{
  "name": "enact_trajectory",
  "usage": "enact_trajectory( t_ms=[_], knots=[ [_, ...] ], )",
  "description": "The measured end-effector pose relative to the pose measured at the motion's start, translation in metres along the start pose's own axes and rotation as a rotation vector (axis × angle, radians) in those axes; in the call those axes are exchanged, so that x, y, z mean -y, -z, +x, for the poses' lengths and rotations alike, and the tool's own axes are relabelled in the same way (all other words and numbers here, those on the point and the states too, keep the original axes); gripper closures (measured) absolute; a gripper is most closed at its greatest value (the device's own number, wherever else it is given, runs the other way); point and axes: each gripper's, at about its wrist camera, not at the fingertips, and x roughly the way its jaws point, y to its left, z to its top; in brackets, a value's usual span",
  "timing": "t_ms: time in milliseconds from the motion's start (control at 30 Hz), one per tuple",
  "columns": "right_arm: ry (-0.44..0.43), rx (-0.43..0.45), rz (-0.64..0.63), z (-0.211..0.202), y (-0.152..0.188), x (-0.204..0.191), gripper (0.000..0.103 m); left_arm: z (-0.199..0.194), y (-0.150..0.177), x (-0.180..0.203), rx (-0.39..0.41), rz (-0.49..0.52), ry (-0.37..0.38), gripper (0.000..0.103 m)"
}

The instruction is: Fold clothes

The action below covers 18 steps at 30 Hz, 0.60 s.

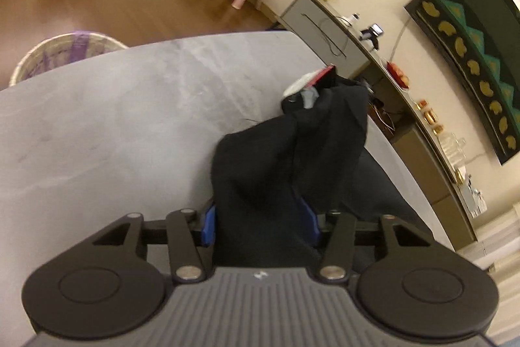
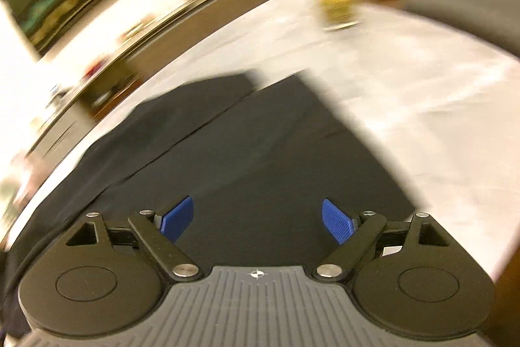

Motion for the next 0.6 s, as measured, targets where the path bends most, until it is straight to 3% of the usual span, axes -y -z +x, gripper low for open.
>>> enact_trajectory(
  t_ms=[67, 100, 200, 267, 433, 500, 567, 600],
  knots=[
    [0.058, 0.015, 0.022, 0.005, -0.002, 0.004, 0.013, 0.007, -0.001, 0.017, 0.007, 0.105, 0.020, 0.100],
    [0.076, 0.006, 0.012, 0.007, 0.000, 0.004, 0.013, 0.011, -0.002, 0.026, 0.013, 0.162, 0.032, 0.101],
    [0.101, -0.025, -0.079, 0.024, 0.010, -0.019, 0.017, -0.061, 0.007, 0.061, 0.375, 0.344, 0.225, 0.101],
    [0.120, -0.021, -0.110, 0.023, 0.014, -0.021, 0.018, -0.097, 0.017, 0.056, 0.497, 0.361, 0.246, 0.101],
    [0.187, -0.003, -0.174, 0.020, 0.019, -0.029, 0.017, -0.053, 0.010, -0.011, 0.179, 0.062, -0.014, 0.093],
    [0.204, -0.002, -0.178, 0.022, 0.019, -0.032, 0.017, -0.050, 0.007, -0.033, 0.133, -0.052, -0.046, 0.077],
    [0.215, -0.002, -0.180, 0.031, 0.016, -0.033, 0.017, -0.050, 0.002, -0.051, 0.132, -0.162, -0.061, 0.072],
    [0.213, -0.003, -0.176, 0.034, 0.014, -0.032, 0.017, -0.049, 0.000, -0.056, 0.130, -0.198, -0.063, 0.064]
  ],
)
